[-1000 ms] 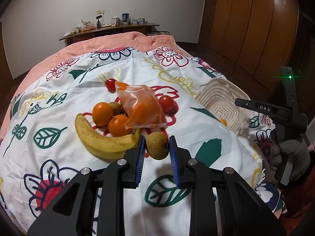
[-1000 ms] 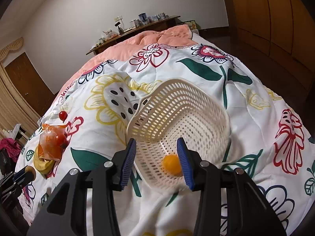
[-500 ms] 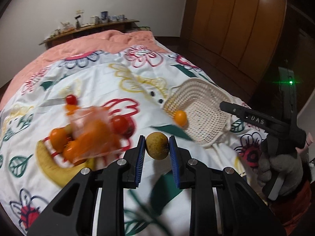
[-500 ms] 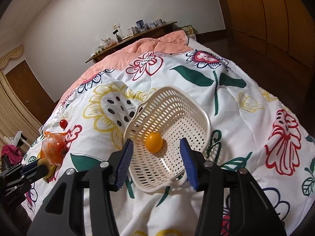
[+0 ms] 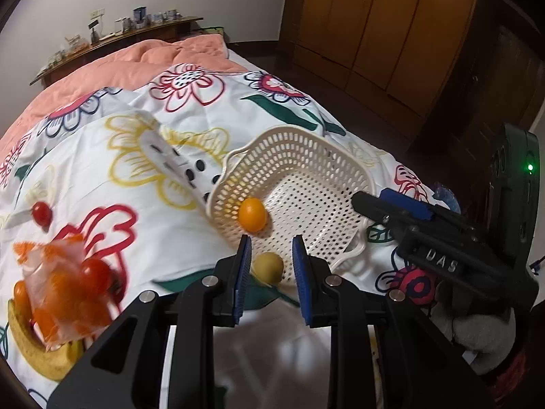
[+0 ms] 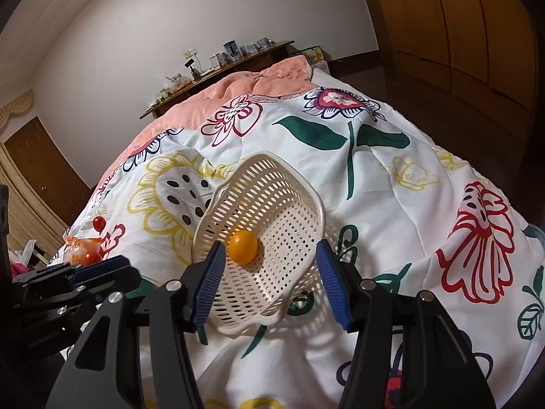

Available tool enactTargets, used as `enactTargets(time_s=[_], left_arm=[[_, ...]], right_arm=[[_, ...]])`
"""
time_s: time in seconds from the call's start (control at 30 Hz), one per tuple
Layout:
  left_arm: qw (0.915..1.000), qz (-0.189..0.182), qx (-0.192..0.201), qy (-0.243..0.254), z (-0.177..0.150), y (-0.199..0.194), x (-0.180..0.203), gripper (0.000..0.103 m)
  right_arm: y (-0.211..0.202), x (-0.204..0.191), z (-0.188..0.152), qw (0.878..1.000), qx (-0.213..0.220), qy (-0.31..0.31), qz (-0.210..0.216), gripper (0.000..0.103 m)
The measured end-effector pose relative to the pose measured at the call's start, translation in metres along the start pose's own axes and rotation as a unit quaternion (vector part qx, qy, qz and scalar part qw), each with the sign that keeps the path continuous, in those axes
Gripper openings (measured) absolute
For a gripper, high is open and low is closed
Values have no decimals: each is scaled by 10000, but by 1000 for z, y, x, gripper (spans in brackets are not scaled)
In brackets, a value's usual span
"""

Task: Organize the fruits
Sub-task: 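Carry the small yellow fruit into the basket and open the left gripper, then move the right gripper to the clear bag of oranges while the left gripper returns to the fruit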

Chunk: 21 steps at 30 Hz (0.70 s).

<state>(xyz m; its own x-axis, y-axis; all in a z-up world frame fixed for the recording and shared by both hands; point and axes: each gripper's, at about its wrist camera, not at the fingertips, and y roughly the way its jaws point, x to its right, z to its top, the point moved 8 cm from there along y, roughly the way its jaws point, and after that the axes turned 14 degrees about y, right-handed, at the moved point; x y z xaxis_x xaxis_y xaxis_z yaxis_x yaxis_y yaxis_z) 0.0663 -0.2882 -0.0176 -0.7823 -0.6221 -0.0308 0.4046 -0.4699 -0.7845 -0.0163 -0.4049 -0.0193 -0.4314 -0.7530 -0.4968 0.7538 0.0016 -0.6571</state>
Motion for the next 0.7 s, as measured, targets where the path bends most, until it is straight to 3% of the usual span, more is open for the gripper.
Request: enactTargets(time_s=[0.23, 0.3, 0.37, 0.57, 0.7], left_arm=[[10000, 7, -75, 43, 6, 13, 5, 27], [9999, 38, -90, -34, 5, 13, 2, 38], [9998, 103, -55, -139, 5, 10, -3, 62], [9988, 454, 145, -142, 8, -3, -13, 87], [9976, 621, 261, -169, 9, -11, -21, 95]], right_arm=[[2, 7, 0, 10000, -29, 94, 15, 56], [1, 9, 0, 9999, -26, 111, 17, 56], [2, 9, 0, 9999, -28, 133, 18, 56], [2, 5, -4, 9999, -74, 79, 31, 63], [2, 0, -6, 9999, -93, 64, 32, 65]])
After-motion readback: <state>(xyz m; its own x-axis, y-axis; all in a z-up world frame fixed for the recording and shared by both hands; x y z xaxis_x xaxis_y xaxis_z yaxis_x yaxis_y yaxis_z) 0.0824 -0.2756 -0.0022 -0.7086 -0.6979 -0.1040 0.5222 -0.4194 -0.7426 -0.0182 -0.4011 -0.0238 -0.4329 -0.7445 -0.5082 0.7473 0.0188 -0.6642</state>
